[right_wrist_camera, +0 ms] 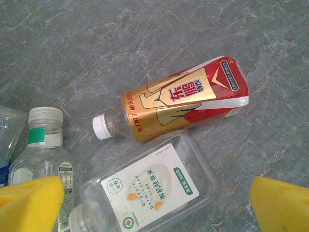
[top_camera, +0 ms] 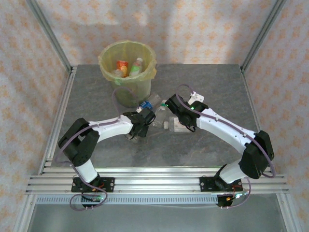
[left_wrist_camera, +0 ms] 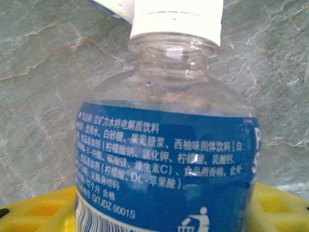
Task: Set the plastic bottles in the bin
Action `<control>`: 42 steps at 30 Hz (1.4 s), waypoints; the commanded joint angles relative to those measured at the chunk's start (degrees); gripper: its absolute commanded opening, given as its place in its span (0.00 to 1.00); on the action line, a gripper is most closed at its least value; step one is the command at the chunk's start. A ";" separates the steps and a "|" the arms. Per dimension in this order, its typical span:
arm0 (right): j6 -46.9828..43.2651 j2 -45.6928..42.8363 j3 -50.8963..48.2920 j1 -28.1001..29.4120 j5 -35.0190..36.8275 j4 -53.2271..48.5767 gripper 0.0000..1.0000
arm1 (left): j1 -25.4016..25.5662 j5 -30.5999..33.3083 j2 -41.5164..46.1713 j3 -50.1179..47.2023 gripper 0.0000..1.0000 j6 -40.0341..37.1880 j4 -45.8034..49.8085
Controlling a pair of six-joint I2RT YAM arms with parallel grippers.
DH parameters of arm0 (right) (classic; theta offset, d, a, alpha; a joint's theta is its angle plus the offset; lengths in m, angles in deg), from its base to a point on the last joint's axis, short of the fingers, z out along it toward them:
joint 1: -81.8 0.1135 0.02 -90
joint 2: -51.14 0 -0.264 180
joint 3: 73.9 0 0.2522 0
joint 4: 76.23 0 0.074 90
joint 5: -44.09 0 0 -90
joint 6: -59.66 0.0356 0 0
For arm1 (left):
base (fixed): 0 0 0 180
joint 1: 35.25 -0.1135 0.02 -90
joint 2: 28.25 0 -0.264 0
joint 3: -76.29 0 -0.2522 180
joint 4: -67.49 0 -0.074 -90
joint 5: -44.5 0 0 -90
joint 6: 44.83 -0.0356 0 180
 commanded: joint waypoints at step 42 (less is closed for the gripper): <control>-1.46 -7.28 -3.70 0.41 2.68 4.23 0.99 | -24.33 3.19 -5.21 55.73 0.54 -12.62 -6.40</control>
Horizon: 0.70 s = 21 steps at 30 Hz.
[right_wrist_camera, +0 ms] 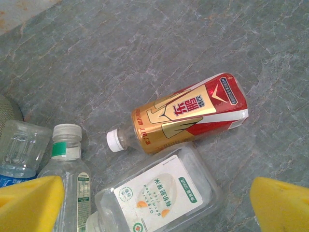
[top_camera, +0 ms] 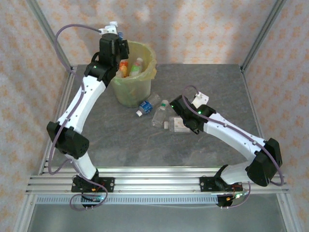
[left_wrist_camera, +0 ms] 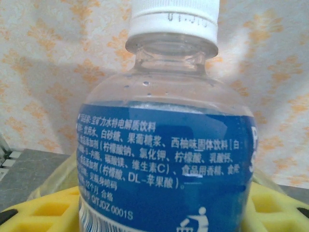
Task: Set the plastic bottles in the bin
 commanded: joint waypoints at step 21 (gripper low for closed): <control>-1.14 0.09 0.69 0.41 0.71 -0.76 0.99 | -4.66 -3.55 -11.13 6.59 0.60 1.01 10.29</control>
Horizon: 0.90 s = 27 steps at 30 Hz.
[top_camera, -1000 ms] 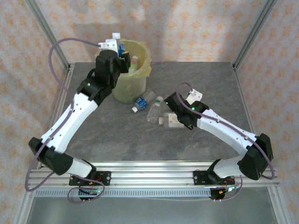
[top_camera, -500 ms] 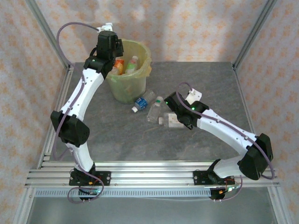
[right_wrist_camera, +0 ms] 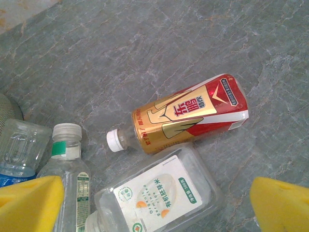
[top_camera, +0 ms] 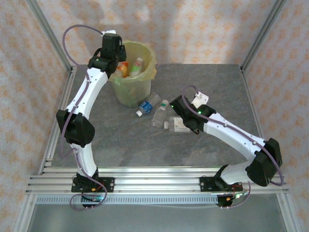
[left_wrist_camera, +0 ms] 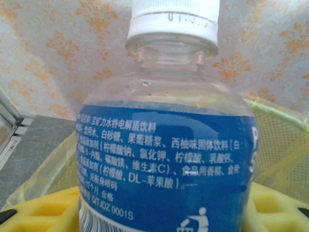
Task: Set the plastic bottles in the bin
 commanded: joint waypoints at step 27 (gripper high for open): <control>-1.06 0.77 1.04 0.37 0.52 -1.07 0.99 | -0.46 2.71 3.68 3.63 0.98 2.80 5.48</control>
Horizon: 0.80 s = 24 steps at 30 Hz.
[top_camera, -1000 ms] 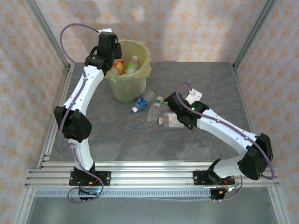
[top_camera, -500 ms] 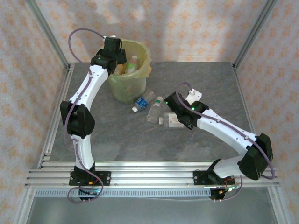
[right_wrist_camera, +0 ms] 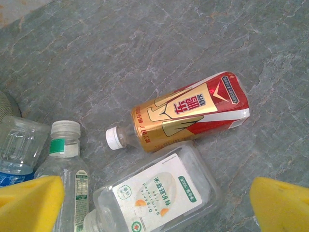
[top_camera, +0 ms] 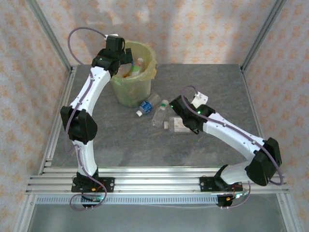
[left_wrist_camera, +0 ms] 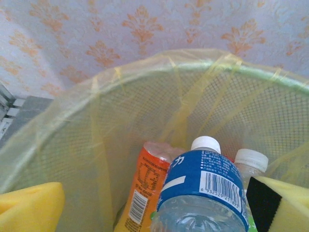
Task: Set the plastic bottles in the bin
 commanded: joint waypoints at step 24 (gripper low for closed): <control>-2.02 -5.16 0.71 -2.53 -2.14 -3.28 0.99 | 9.35 1.62 42.55 -36.19 1.00 0.13 -12.86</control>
